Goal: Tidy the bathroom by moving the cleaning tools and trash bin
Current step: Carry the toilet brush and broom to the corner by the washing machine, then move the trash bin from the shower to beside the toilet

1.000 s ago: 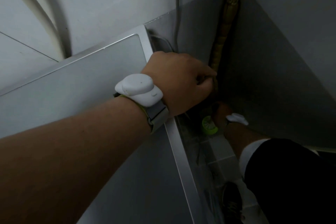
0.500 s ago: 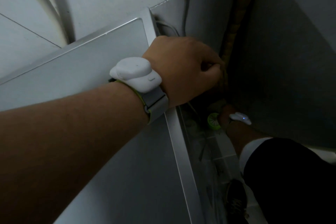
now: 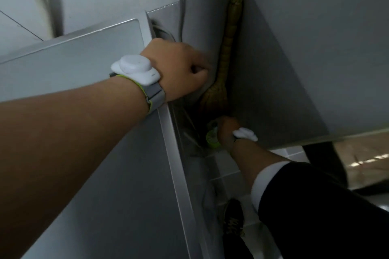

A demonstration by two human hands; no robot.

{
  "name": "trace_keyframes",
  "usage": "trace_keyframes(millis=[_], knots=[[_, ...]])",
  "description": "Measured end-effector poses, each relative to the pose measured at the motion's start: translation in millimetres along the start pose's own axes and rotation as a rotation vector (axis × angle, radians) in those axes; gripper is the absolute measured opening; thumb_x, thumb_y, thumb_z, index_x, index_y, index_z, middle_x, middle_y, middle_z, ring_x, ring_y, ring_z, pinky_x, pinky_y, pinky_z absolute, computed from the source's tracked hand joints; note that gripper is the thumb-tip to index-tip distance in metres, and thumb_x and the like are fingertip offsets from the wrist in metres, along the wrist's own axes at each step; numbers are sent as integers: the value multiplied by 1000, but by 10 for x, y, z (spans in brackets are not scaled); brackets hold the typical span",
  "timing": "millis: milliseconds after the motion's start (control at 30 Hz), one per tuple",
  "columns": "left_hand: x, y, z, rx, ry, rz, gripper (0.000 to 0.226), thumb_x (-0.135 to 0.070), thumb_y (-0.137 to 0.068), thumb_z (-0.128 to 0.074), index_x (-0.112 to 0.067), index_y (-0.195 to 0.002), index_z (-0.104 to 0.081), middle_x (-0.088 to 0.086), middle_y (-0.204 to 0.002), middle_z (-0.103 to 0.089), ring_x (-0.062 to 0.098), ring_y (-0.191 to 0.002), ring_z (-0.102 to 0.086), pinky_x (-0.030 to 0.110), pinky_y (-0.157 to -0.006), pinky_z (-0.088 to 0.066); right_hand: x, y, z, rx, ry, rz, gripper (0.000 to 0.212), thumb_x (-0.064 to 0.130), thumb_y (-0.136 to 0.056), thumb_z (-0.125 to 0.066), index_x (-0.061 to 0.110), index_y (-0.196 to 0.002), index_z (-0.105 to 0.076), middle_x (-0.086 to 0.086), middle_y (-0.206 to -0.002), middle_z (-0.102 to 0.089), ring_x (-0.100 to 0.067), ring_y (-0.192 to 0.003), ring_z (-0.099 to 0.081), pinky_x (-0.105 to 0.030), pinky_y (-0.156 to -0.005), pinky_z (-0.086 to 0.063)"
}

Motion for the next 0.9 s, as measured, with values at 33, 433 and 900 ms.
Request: trace_keyframes(millis=[33, 433, 900], knots=[[11, 2, -32, 7, -14, -7, 34, -50, -82, -44, -43, -105, -69, -6, -97, -73, 23, -90, -69, 37, -79, -54, -32, -36, -25, -29, -50, -14, 30, 18, -90, -55, 4, -115, -65, -17, -115, -65, -36, -111, -61, -37, -84, -48], [-977, 1235, -163, 171, -5, -47, 52, -65, -80, -34, -48, -123, -58, -19, -105, -70, 12, -100, -66, 32, -91, -46, -268, 1301, 458, -185, -63, 92, 26, 26, -88, -55, 22, -113, -64, -6, -113, -62, -29, -101, -61, -31, -74, -43], [-2171, 2517, -195, 368, 394, -33, 41, -55, -88, -48, -42, -126, -57, -11, -124, -63, 15, -113, -60, 34, -97, -48, -776, 3472, 768, -369, -76, 99, 23, 26, -88, -59, 22, -108, -68, -4, -116, -66, -24, -107, -63, -32, -89, -49]])
Point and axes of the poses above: each hand's wrist, its own y-axis away from the middle knuckle, its own z-axis out of the back of the hand, x = y × z, the point moved 10 cm from there along -y, towards the middle knuckle
